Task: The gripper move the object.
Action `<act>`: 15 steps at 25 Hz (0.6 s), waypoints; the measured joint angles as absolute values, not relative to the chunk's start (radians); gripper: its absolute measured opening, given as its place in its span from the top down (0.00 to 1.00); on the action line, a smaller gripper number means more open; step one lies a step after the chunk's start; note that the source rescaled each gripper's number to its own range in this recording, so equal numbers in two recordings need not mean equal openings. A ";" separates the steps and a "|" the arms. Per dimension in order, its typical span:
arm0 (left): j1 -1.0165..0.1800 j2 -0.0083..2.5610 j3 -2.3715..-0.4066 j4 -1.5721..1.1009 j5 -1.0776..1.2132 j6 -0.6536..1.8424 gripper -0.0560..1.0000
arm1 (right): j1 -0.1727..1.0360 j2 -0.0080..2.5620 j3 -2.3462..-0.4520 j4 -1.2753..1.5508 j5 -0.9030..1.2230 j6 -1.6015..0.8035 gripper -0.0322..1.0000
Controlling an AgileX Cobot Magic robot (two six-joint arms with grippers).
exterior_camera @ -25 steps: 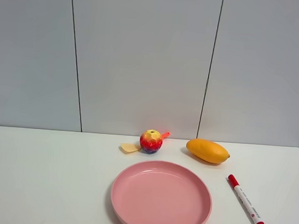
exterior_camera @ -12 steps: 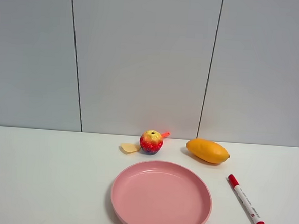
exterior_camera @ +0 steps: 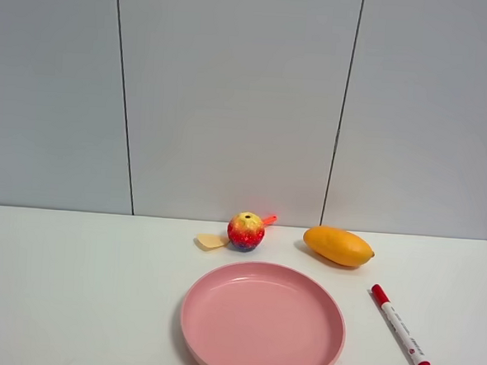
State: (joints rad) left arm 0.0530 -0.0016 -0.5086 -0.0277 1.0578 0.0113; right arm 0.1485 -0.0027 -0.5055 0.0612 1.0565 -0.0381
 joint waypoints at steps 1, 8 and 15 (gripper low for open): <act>0.064 -0.004 -0.509 -0.025 1.058 0.011 0.56 | 0.149 -0.003 -0.506 0.061 1.056 -0.038 0.00; 0.084 -0.006 -0.509 -0.007 1.058 -0.014 0.56 | 0.149 -0.003 -0.506 0.061 1.056 -0.038 0.00; 0.085 -0.006 -0.509 0.008 1.058 -0.034 0.55 | 0.149 -0.003 -0.506 0.061 1.056 -0.038 0.00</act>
State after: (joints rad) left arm 0.0855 -0.0059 -0.5086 0.0078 1.0578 -0.0342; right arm 0.1485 -0.0027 -0.5055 0.0612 1.0565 -0.0381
